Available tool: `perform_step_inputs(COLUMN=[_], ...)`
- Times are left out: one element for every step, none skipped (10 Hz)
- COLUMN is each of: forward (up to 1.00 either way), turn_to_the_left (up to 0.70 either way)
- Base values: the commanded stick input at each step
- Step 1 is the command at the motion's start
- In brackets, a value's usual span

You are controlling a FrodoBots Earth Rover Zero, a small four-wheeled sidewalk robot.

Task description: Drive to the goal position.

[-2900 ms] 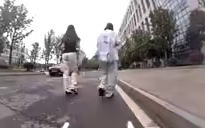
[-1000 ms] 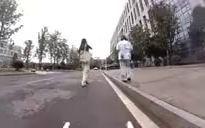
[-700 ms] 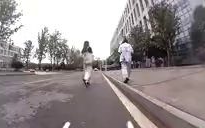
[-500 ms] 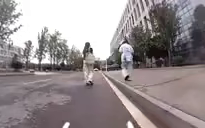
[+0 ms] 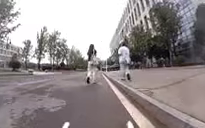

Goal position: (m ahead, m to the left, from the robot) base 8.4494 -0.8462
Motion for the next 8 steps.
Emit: perform_step_inputs(forward=[0.6,0.6,0.6,0.6,0.6,0.6,0.6,0.6], turn_to_the_left=[0.0,0.0,0.0,0.0,0.0,0.0,-0.03,-0.1])
